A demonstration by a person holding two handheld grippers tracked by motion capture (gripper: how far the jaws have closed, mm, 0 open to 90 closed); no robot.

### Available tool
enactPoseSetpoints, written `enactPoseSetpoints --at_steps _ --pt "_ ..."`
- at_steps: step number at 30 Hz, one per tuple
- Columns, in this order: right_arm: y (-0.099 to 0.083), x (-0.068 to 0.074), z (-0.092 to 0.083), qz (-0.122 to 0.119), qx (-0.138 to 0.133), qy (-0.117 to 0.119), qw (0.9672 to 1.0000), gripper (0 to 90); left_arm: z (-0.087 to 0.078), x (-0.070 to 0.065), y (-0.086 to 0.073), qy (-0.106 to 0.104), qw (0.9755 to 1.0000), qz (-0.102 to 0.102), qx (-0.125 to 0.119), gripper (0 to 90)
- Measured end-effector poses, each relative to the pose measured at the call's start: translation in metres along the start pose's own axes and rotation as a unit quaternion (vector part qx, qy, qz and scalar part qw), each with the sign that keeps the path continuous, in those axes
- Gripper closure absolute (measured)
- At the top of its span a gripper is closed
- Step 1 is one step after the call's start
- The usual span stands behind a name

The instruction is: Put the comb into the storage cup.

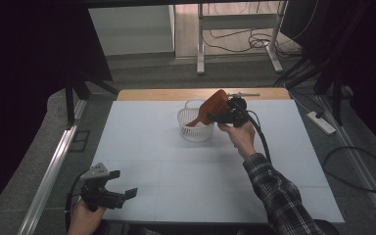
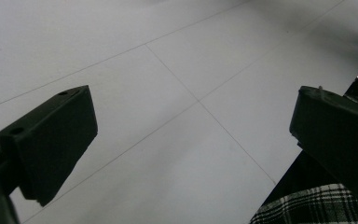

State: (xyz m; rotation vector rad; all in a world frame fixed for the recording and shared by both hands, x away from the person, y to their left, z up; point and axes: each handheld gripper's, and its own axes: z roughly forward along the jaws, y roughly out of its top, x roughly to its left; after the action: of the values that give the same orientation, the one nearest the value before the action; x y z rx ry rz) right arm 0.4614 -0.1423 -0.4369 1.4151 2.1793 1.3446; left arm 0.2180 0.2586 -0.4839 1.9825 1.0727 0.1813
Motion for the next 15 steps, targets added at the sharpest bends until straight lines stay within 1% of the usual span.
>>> enactPoseSetpoints --at_steps 2,7,10,15 --pt "-0.0002 0.0002 -0.0007 -0.006 0.004 0.002 1.0 17.7 0.0001 -0.0002 0.0 0.0 1.0 0.0 0.0 0.7" --pt "-0.0001 0.0002 -0.0023 -0.01 0.009 0.007 0.9999 17.5 0.0 -0.0001 0.0 0.0 1.0 -0.001 0.0 0.7" --pt "-0.0003 0.0014 -0.0039 -0.02 0.018 0.009 0.9996 17.6 0.0001 -0.0002 0.0 0.0 1.0 0.0 0.0 0.7" --pt "-0.0016 0.002 -0.0057 -0.032 0.03 0.006 0.999 17.5 0.0001 -0.0002 0.0 0.0 1.0 -0.001 0.0 0.7"
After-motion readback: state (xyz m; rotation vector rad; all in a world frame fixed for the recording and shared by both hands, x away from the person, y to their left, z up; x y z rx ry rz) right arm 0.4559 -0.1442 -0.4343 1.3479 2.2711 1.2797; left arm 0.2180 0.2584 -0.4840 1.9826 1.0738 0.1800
